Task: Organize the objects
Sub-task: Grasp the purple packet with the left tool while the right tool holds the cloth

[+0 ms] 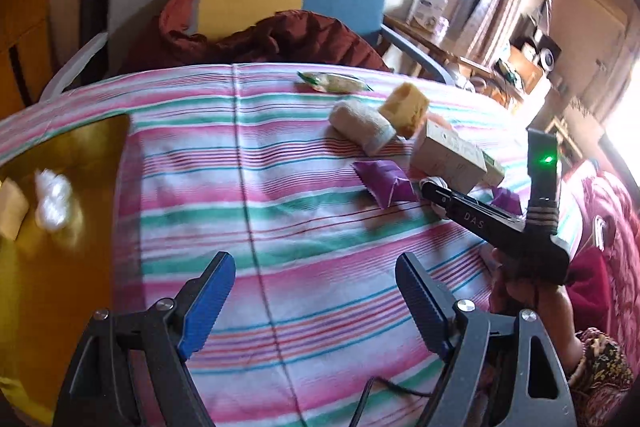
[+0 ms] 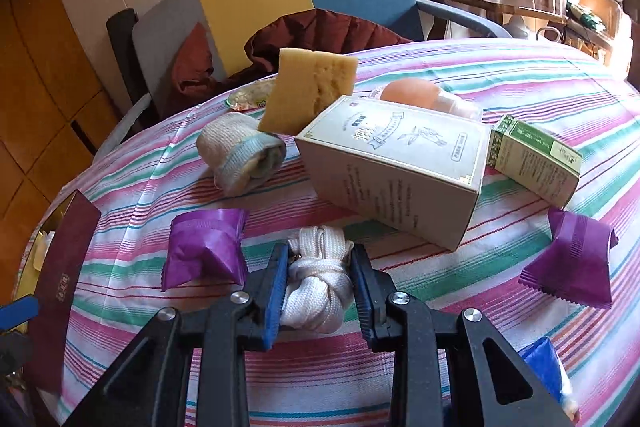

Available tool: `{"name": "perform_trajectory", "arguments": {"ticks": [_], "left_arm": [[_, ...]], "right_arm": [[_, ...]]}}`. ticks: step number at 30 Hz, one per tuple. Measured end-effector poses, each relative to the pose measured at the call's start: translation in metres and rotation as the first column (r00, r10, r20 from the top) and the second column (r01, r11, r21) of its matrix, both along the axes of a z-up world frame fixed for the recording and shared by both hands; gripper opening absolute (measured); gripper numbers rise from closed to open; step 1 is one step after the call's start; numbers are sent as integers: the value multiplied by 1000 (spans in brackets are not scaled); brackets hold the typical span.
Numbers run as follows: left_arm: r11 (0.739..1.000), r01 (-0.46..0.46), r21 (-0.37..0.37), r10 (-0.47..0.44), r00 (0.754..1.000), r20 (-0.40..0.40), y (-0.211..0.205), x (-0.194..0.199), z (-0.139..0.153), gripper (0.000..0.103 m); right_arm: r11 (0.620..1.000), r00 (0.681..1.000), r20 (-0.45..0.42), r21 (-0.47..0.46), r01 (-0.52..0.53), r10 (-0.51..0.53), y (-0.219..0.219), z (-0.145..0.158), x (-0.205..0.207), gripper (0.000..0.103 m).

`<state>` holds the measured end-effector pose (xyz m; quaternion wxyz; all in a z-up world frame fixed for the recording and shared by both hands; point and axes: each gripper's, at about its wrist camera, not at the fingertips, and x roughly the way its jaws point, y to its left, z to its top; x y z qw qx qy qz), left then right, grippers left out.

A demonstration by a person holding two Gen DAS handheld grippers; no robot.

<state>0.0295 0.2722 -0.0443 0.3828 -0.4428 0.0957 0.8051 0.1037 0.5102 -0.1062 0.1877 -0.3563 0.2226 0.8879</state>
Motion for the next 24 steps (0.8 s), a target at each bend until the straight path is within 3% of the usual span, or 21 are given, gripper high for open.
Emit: {"name": "perform_trajectory", "arguments": {"ticks": [4,10,14,20,22,24], "left_arm": [[992,114,-60,-115,993,-12,41,-6,-9,84],[951,263,-160,-269,963,-11,91,-19,-28,84],[912,333,-238,-357,932,-67,113,-24,-35,84],[826,459,-327,-506,860,-68,136,-21,-51,84],[827,466,-315,-505,862,-52,138,-25,-54,84],[851,463,-250,-481,876,-16,138,-30,-54,83]], "right_arm": [[1000,1000,-2,12,2,-2,-2,-1,-1,32],[1000,999,-29,9,21,-21,-1,-3,4,30],[1000,999,-41,4,31,-31,-1,-4,7,30],[999,998,-49,1,34,-33,0,-4,8,30],[999,998,-50,1,34,-34,0,-4,8,30],[999,998,-51,1,34,-34,0,-4,8,30]]}}
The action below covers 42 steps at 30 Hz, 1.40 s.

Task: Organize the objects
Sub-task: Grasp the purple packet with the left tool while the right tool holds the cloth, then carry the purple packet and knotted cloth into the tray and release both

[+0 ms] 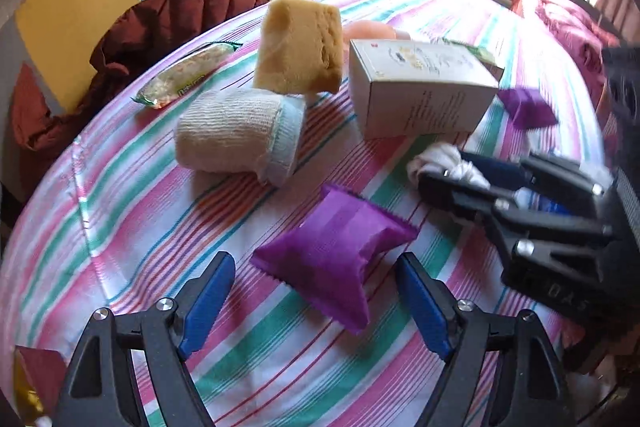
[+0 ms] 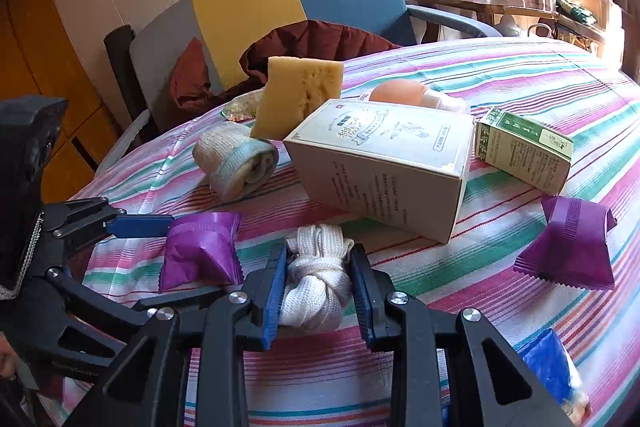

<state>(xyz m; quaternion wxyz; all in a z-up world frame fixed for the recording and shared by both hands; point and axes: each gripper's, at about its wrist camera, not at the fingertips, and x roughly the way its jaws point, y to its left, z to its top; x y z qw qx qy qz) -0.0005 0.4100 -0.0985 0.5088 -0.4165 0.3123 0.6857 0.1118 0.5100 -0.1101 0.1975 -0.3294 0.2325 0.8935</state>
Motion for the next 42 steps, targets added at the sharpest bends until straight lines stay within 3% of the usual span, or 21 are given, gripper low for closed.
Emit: {"name": "perform_trajectory", "arguments": {"ticks": [3,6,9,16,19,27,39,42], "left_arm": [[998,-40,58,39,999,12,-7,-1,0,79],[995,-61,80,65,997,-44,-15,4,-1,67],[991,-75,110,79,996,-36,-21,6,0,58],[974,-122,193,136,989,-62,-43,17,-2,57],[968,-147,204,166,983,-79,-26,24,-7,57],[944,-211,252,239,967,-85,-45,35,-5,56],[819,-393,418,439,898,-15,-108,36,22,56],[804,-414,426,459,888,-3,-124,39,26,56]], "right_arm": [[1000,1000,-6,-9,5,-5,2,0,2,30],[1000,1000,-4,-4,6,-6,1,0,1,30],[1000,1000,-4,-3,6,-6,1,0,0,30],[1000,1000,-1,6,7,-7,0,0,0,30],[1000,1000,6,20,11,-11,0,0,0,30],[997,999,32,79,21,-23,-6,2,-2,32],[986,998,63,166,20,-31,-16,5,-5,32],[980,997,75,199,3,-18,-23,7,-8,32]]}}
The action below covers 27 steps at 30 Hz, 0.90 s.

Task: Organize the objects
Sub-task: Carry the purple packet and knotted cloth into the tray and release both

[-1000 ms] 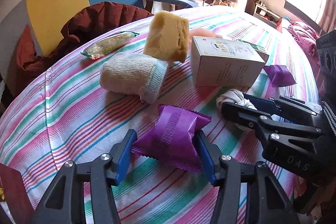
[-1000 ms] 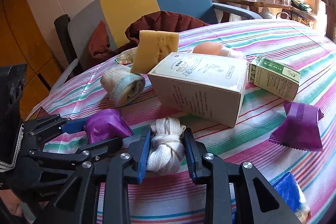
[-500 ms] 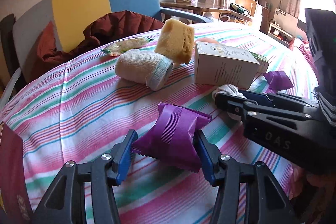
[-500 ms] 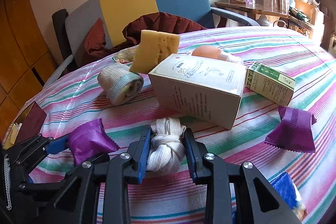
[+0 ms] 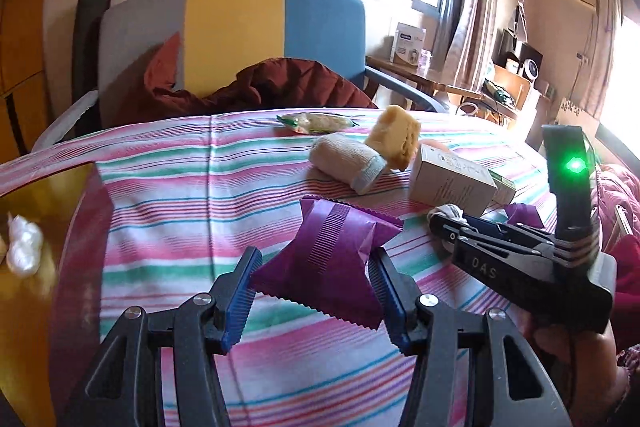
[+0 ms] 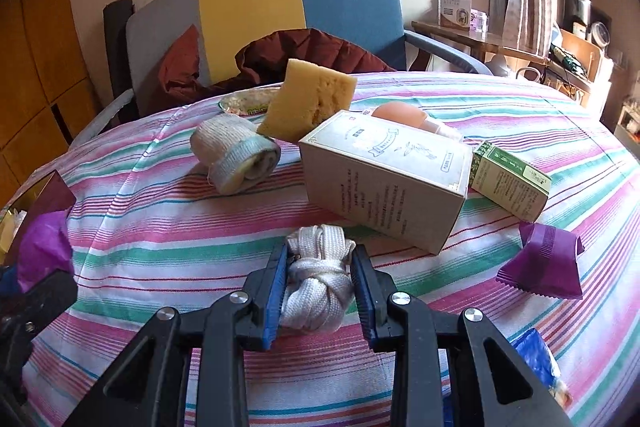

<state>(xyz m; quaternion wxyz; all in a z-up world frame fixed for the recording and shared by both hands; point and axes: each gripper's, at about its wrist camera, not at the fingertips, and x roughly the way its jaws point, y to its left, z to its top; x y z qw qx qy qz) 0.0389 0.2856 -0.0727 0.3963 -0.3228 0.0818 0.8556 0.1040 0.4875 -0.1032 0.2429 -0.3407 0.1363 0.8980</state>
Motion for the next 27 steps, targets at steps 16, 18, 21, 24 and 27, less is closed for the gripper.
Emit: {"name": "perform_trajectory", "arguments": {"ticks": [16,18,21,24,27], "left_arm": [[981,-173,84,172,985,25,-95,-17,36,56],[973,-215,83,212,976,37,-110,-26,37,56],[959,-275,71,272,961,46,-134,-40,37,56],[945,-326,36,323,944,60,-156,-57,34,56],[926,-377,-12,376,921,101,-179,-77,27,56]], "right_arm": [[993,998,37,105,-60,56,-22,3,-7,32],[992,998,36,107,-62,58,-23,3,-7,32],[992,998,37,114,-61,57,-24,4,-7,32],[990,997,39,122,-70,66,-28,4,-7,32],[987,995,51,129,-93,87,-33,4,-9,32]]}}
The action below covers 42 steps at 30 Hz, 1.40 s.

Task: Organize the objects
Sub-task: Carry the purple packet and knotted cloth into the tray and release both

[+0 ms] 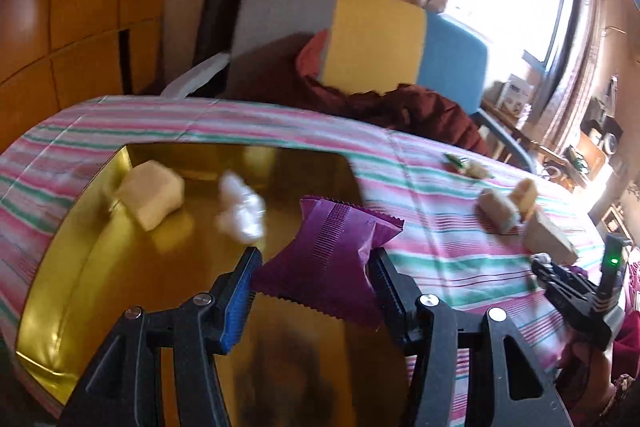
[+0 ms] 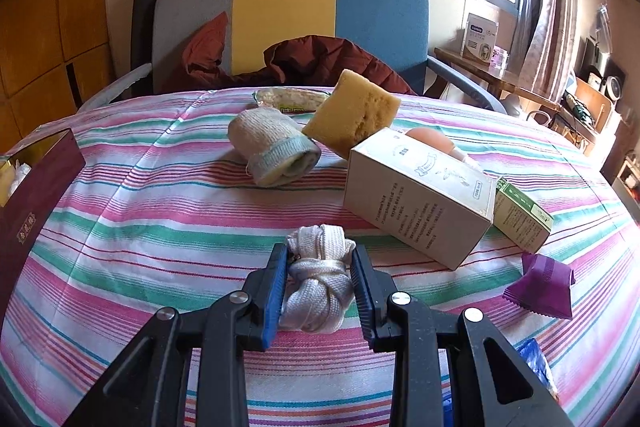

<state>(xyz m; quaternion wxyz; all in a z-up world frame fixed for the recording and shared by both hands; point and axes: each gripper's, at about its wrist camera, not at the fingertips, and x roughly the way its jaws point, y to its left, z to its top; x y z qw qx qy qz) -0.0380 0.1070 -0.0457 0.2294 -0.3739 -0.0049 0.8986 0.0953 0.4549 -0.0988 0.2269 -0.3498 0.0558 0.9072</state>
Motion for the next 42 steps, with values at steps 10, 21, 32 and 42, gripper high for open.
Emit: {"name": "perform_trajectory", "arguments": {"ticks": [10,21,32,42], "left_arm": [[987,-129,-97,145,973,182,-65,-63,-24,56],[965,-194,-179,239,929,283,-94,-103,-43,57],[945,-324,-38,324,916,237,-119,-85,-30,75],[881,-435,187,405,897,176,-139,-35,-9,75]], "right_arm": [[999,999,29,11,-42,41,-17,6,-3,32],[975,976,-45,-64,-214,212,-92,39,-16,32],[882,883,-79,-67,-467,462,-192,63,-26,32],[805,820,-75,-158,-572,568,-231,64,-46,32]]}}
